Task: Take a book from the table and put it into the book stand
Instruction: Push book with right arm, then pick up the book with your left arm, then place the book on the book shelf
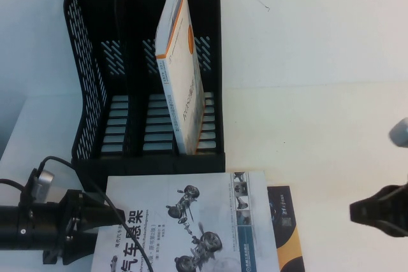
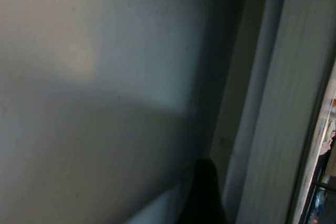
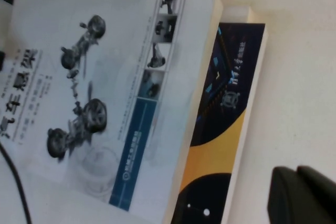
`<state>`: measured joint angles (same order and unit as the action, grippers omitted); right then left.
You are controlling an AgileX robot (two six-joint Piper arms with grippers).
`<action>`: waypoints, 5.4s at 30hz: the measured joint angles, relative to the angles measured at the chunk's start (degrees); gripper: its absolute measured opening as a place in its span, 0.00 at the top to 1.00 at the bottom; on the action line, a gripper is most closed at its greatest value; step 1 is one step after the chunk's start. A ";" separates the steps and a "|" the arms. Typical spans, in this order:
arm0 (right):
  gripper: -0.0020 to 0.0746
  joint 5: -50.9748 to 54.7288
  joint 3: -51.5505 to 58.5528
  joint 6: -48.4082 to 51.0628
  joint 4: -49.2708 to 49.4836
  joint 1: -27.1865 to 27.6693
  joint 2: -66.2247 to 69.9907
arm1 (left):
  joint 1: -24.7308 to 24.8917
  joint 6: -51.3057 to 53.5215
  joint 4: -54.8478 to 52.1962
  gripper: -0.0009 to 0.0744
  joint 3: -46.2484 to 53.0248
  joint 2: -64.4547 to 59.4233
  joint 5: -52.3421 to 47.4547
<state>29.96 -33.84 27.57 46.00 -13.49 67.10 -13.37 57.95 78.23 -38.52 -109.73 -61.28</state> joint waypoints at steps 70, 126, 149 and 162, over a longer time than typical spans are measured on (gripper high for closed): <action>0.97 -5.99 -15.43 3.42 1.18 -16.64 15.92 | -0.45 -0.95 -5.55 0.82 -0.13 10.31 -3.71; 0.97 2.99 -14.88 -8.93 -19.60 -10.92 3.73 | -0.45 -33.74 -31.30 0.83 -25.04 49.21 -11.15; 0.97 2.99 -14.88 -8.93 -19.62 -10.92 3.73 | -0.45 -44.77 -35.37 0.83 -50.00 35.87 -11.96; 0.97 2.99 -14.88 -8.93 -19.72 -10.92 4.49 | 1.80 -46.09 -35.43 0.83 -53.76 31.32 -8.49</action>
<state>32.95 -48.72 18.63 26.28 -24.41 71.59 -11.57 11.87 42.80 -92.28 -78.41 -69.77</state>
